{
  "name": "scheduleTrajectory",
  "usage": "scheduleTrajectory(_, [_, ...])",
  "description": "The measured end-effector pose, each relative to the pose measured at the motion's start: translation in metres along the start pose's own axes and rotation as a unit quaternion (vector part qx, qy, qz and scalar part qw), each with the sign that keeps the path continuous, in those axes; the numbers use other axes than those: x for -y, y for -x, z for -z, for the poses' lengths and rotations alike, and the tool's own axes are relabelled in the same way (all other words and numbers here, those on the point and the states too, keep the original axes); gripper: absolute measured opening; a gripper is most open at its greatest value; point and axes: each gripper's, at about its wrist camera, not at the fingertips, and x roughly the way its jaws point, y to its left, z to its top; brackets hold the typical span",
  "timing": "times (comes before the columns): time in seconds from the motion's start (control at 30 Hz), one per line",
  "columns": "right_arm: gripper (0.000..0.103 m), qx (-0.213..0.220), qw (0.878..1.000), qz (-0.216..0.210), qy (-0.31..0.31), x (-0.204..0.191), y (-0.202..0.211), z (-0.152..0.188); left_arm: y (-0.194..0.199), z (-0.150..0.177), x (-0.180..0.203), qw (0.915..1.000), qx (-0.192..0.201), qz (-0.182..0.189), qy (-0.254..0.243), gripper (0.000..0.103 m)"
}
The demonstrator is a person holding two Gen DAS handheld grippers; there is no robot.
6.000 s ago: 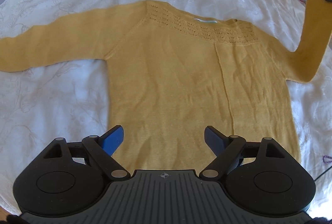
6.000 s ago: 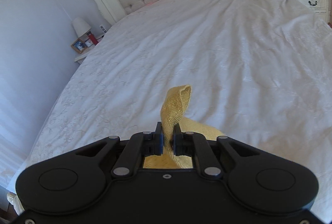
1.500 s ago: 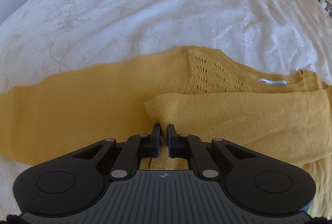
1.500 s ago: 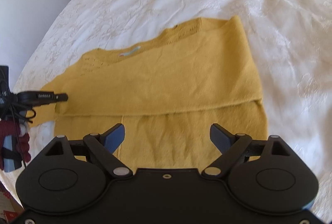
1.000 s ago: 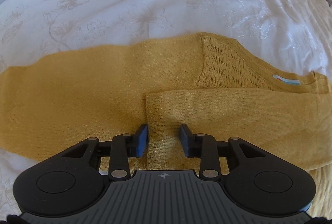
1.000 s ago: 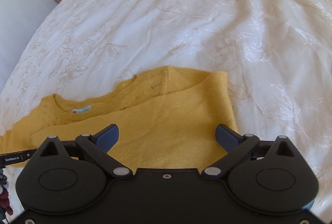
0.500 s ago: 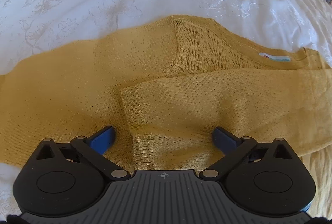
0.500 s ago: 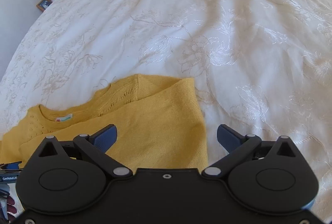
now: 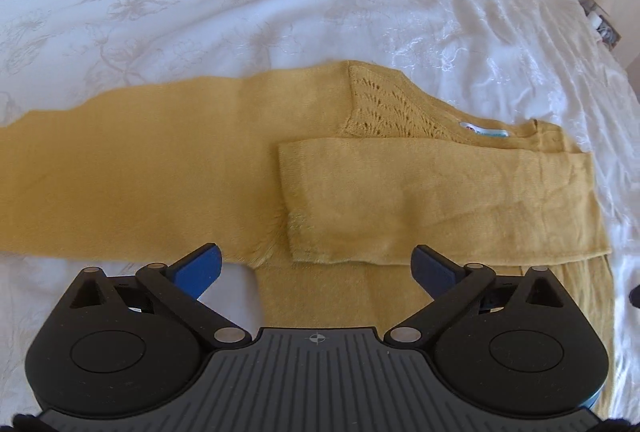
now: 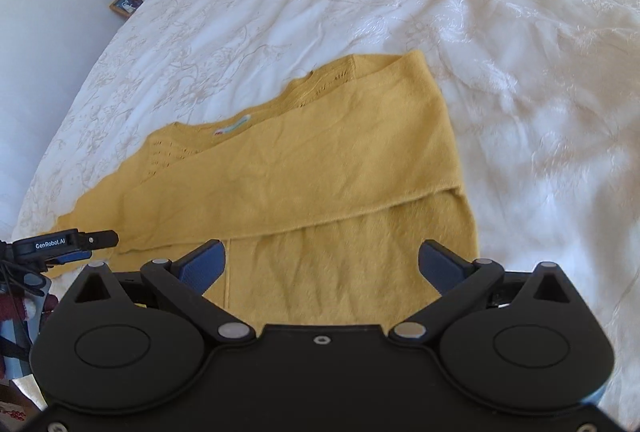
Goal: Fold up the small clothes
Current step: 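Move the left gripper to the other sleeve cuff and grasp it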
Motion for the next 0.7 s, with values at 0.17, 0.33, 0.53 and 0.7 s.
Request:
scheduleTrajectory(0.17, [0.102, -0.022, 1.0, -0.005, 0.002, -0.019, 0.008, 0.026, 0.027, 0.023, -0.04, 0.9996, 0.011, -0.017, 0.019, 0.103])
scheduleTrajectory(0.33, [0.102, -0.023, 0.999, -0.015, 0.021, -0.048, 0.013, 0.036, 0.048, 0.032, -0.092, 0.9975, 0.026, -0.04, 0.052, 0.103])
scheduleTrajectory(0.53, [0.102, -0.022, 0.998, -0.026, 0.046, -0.085, 0.013, 0.04, 0.071, 0.027, -0.161, 0.9925, 0.051, -0.066, 0.089, 0.103])
scheduleTrajectory(0.7, [0.102, -0.017, 0.997, -0.041, 0.058, -0.116, 0.01, 0.041, 0.081, 0.011, -0.214, 0.9885, 0.065, -0.092, 0.1, 0.103])
